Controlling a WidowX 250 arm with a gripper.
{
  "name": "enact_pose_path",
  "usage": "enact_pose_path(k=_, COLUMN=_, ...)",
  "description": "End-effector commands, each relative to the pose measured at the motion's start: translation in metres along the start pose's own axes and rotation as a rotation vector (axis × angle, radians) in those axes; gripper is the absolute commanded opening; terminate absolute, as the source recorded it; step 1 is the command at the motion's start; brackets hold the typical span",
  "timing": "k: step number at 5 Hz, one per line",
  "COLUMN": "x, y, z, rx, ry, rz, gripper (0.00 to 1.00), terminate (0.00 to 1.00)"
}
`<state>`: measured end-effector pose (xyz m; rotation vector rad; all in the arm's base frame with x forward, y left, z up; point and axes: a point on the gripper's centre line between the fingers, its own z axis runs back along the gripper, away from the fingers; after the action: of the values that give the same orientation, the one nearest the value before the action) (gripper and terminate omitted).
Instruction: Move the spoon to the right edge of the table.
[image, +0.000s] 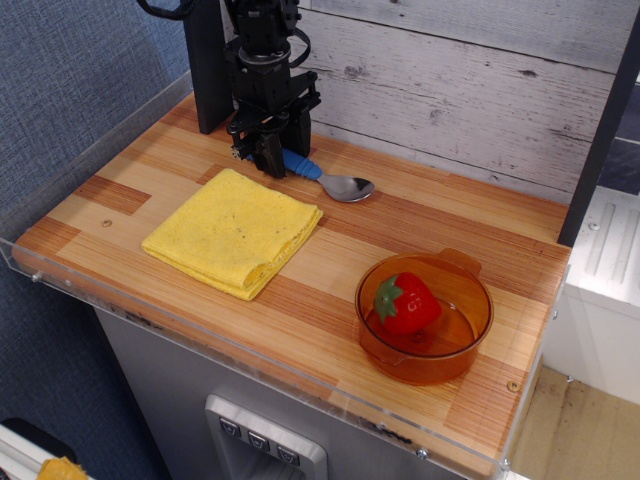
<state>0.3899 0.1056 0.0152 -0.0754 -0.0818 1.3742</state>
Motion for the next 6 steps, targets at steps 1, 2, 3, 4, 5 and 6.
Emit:
enact_pose_path(k=1, x=0.008, y=-0.003, z=0.030, rx=-0.073, ry=-0.017, rz=0.031, gripper=0.00, terminate=0.00)
enact_pose_path(k=2, x=0.002, y=-0.007, z=0.046, rx=-0.096, ry=-0.026, rz=0.044, gripper=0.00, terminate=0.00)
enact_pose_path(k=3, x=-0.009, y=-0.012, z=0.058, rx=-0.113, ry=-0.032, rz=0.035, gripper=0.00, terminate=0.00)
enact_pose_path(k=4, x=-0.031, y=-0.020, z=0.062, rx=-0.117, ry=-0.035, rz=0.002, gripper=0.00, terminate=0.00)
enact_pose_path(k=5, x=-0.053, y=-0.027, z=0.068, rx=-0.124, ry=-0.001, rz=-0.026, gripper=0.00, terminate=0.00)
enact_pose_path(k=6, x=-0.067, y=-0.028, z=0.071, rx=-0.122, ry=0.028, rz=-0.037, gripper=0.00, terminate=0.00)
